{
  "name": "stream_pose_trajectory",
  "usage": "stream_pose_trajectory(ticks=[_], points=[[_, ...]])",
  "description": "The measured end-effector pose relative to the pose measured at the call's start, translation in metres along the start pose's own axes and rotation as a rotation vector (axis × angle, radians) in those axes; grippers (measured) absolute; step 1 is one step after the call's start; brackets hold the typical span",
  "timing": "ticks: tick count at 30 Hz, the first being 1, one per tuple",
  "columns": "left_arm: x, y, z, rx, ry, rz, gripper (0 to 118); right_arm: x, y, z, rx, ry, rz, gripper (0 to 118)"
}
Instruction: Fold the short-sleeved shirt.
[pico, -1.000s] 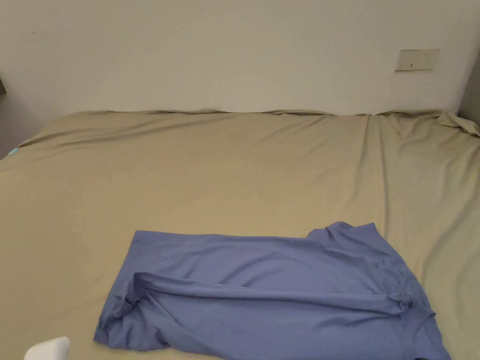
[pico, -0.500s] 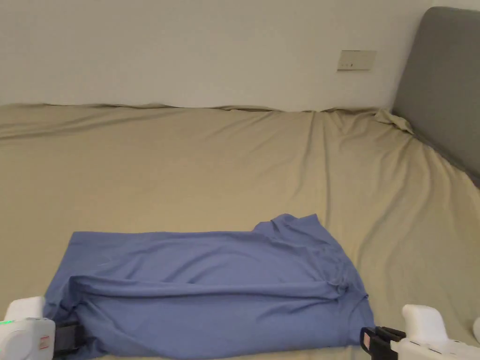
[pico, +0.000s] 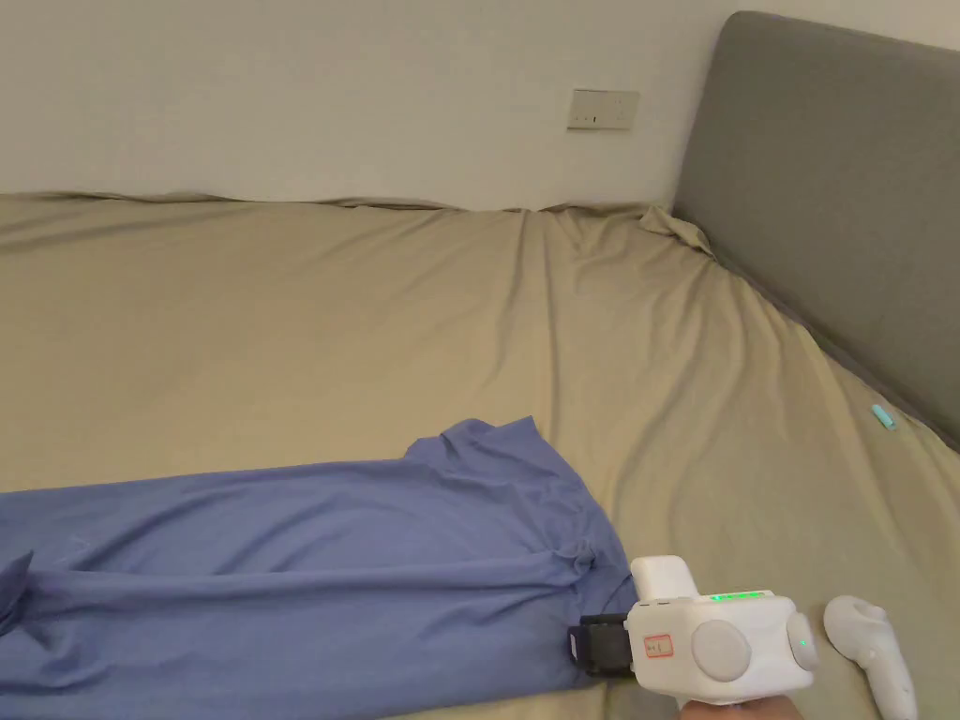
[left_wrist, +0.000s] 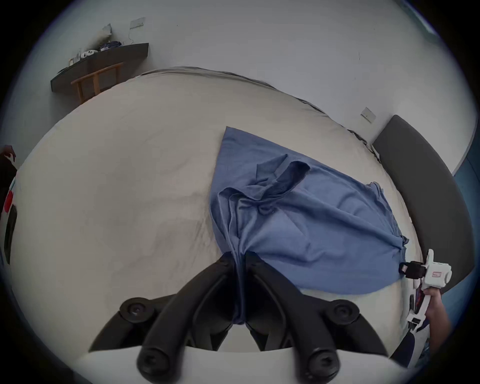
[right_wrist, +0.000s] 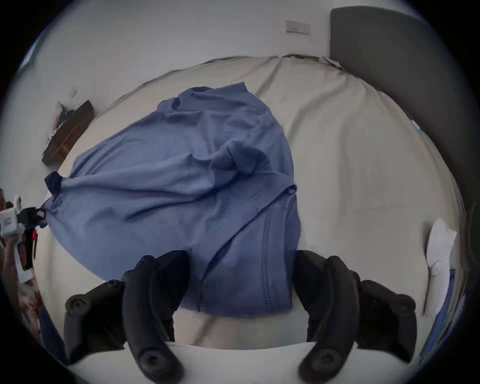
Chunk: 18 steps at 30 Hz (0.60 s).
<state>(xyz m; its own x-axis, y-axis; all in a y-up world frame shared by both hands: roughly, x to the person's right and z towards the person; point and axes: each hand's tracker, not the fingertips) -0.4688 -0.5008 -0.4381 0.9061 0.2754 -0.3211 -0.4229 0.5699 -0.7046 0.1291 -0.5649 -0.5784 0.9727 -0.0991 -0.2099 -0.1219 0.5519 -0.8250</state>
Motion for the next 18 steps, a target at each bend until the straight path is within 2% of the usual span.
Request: stream_pose_trajectory(ticks=[1,2,3,4,5,6,7,10,12,16,18], points=[[0.000,0.001,-0.002,0.000,0.002,0.005,3,-0.005,0.001,0.004,-0.005,-0.013,0.037,77],[-0.006,-0.003,-0.009,0.000,0.002,0.010,3,-0.007,0.001,0.008,0.000,-0.016,0.075,59],[-0.008,-0.001,-0.010,0.010,0.004,0.010,3,-0.006,0.002,0.014,0.020,-0.013,0.096,9],[-0.011,0.002,-0.011,0.007,-0.009,0.022,3,-0.004,0.003,0.017,0.009,0.087,0.072,8],[-0.014,0.005,-0.012,0.004,-0.015,0.036,3,-0.008,0.004,0.022,0.007,0.055,0.065,8],[-0.017,0.000,-0.012,0.006,-0.013,0.042,3,-0.012,0.005,0.025,-0.002,0.007,0.114,8],[-0.020,0.002,-0.008,0.011,-0.020,0.044,3,-0.015,0.005,0.032,-0.006,0.018,0.146,7],[-0.024,-0.002,0.014,0.014,-0.074,0.055,3,-0.019,0.001,0.070,0.047,0.067,0.153,7],[-0.032,-0.001,0.029,0.002,-0.100,0.043,3,-0.018,-0.003,0.094,0.048,0.100,0.152,7],[-0.046,-0.021,0.065,-0.065,-0.100,-0.022,3,-0.014,-0.026,0.137,-0.027,0.102,0.153,7],[-0.052,-0.040,0.080,-0.122,-0.122,-0.029,3,-0.010,-0.044,0.150,-0.088,0.128,0.096,7]])
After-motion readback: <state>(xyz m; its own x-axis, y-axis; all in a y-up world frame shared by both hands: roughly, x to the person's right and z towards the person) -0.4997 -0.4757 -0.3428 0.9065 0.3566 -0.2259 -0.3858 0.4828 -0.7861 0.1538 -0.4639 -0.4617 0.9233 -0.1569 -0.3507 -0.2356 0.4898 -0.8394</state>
